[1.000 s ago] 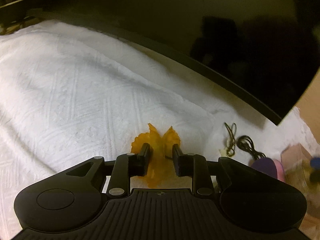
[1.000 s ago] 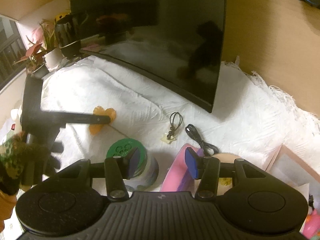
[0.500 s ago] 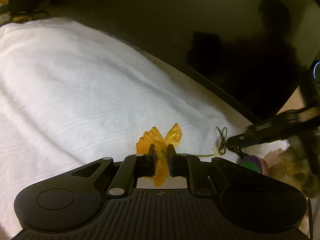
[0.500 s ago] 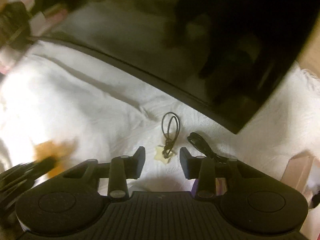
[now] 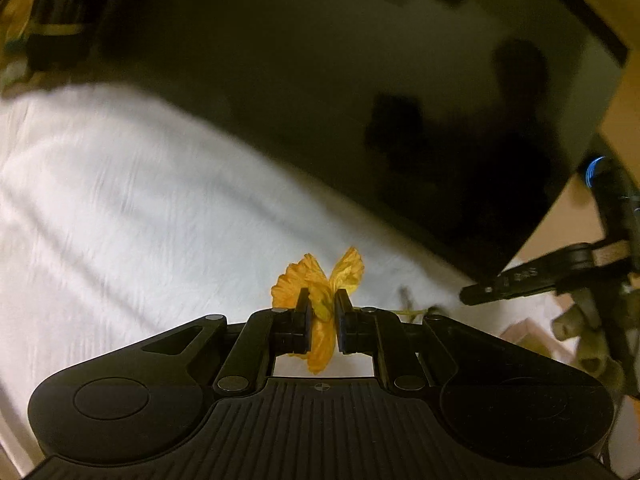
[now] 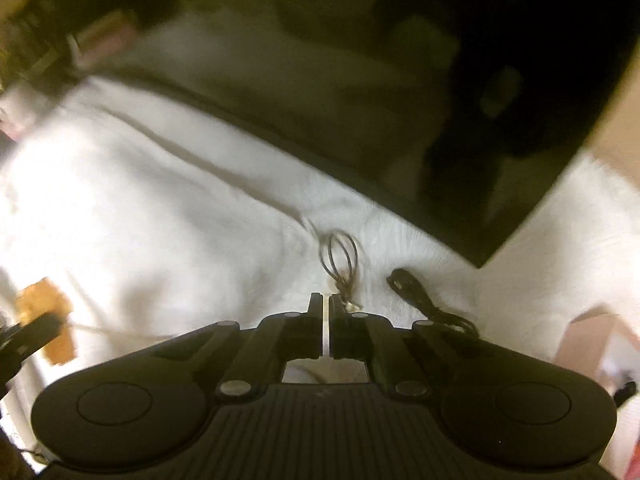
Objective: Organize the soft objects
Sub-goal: 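Grasp the black cord with star charm with the right tool while the left holds the flower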
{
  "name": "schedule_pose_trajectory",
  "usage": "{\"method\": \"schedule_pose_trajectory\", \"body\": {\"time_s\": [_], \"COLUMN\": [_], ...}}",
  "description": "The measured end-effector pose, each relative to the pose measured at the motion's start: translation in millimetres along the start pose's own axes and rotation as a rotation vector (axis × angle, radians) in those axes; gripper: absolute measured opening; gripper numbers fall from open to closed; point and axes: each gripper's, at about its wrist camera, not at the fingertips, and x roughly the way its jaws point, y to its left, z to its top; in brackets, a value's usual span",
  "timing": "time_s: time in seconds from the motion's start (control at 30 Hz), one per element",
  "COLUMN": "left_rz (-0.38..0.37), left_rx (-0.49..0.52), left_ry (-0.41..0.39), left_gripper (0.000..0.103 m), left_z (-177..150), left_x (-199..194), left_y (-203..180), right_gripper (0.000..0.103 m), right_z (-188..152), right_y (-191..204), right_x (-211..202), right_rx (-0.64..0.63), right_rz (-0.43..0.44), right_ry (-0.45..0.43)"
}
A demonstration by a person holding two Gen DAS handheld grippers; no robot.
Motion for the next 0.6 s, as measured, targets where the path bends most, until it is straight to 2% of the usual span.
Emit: {"method": "schedule_pose_trajectory", "body": {"time_s": [0.1, 0.23, 0.33, 0.4, 0.47, 0.53, 0.57, 0.6], "left_rz": [-0.013, 0.011, 0.035, 0.023, 0.043, 0.036, 0.037, 0.04], "left_rx": [0.038, 0.039, -0.021, -0.056, -0.067, -0.101, -0.11, -0.119], "left_ry": [-0.034, -0.059, -0.045, -0.013, 0.006, 0.013, 0.016, 0.022], "left_gripper": [0.014, 0.014, 0.014, 0.014, 0.014, 0.014, 0.014, 0.014], "left_z": [14.4, 19.6, 7.1, -3.9, -11.6, -18.9, -21.8, -24.6], "left_x": [-12.3, -21.3, -22.3, -18.1, -15.0, -13.8, -12.5, -10.2], "left_y": [-16.6, -32.0, -27.5, -17.0, -8.1, 5.0, 10.8, 17.3], "right_gripper": [0.003, 0.003, 0.01, 0.02, 0.02, 0.038, 0.061, 0.068], "right_z": [-10.1, -20.3, -16.9, -11.1, -8.0, -4.1, -0.1, 3.4], "right_y": [-0.3, -9.8, -18.3, -23.3, -27.8, -24.4, -20.1, -16.1], "right_x": [-57.6, -95.6, -83.5, -58.5, -28.5, -0.1, 12.8, 23.3], "right_rx": [0.0, -0.005, -0.006, 0.023, 0.057, 0.068, 0.061, 0.053], "right_rz": [0.025, 0.016, 0.042, 0.054, 0.065, 0.078, 0.074, 0.058], "right_ry": [-0.104, -0.149, -0.08, -0.041, 0.016, 0.064, 0.086, 0.099]}}
